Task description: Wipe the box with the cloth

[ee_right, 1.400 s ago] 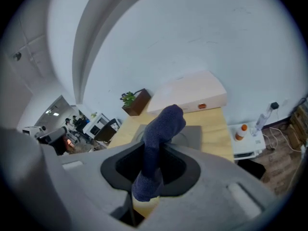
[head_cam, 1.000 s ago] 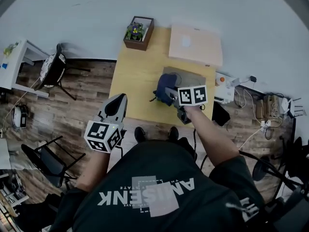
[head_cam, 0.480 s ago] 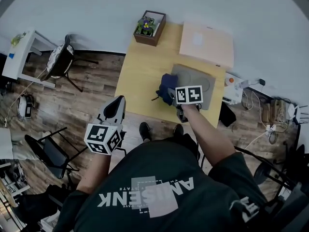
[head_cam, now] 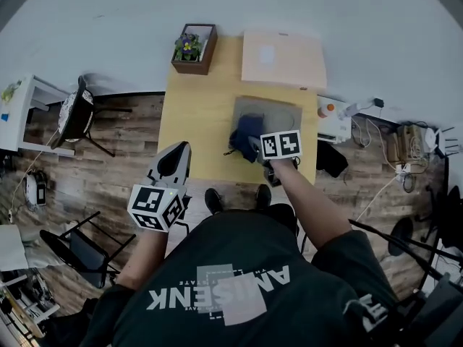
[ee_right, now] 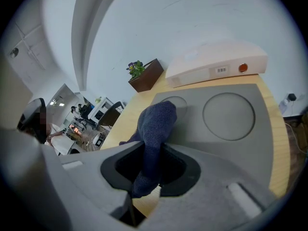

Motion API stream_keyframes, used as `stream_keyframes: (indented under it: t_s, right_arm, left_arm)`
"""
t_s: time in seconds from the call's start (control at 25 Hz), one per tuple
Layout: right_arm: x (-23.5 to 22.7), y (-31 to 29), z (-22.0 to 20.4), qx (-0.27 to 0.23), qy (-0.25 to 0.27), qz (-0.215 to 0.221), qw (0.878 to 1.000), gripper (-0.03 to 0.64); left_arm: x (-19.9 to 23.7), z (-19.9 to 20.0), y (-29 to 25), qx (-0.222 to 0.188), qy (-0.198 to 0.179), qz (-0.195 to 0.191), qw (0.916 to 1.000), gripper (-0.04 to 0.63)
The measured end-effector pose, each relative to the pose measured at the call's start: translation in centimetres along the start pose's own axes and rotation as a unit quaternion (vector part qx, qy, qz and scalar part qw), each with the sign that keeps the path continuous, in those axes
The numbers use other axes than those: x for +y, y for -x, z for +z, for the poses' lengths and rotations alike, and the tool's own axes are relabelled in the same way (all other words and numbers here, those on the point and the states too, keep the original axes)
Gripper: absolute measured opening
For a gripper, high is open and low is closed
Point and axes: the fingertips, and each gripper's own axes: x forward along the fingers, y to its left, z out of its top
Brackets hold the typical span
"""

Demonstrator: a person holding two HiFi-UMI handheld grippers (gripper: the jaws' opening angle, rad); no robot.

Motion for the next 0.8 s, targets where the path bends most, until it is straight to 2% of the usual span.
stream_keyframes:
  t_s: [0.8]
  right_arm:
    - [-6.1, 6.0, -2.3, -0.036, -0.049, -0.045, 0.997, 0.083]
  left_arm:
    - [-4.7, 0.7, -4.2, 0.014, -0.026, -0.074, 0.9968, 0.002]
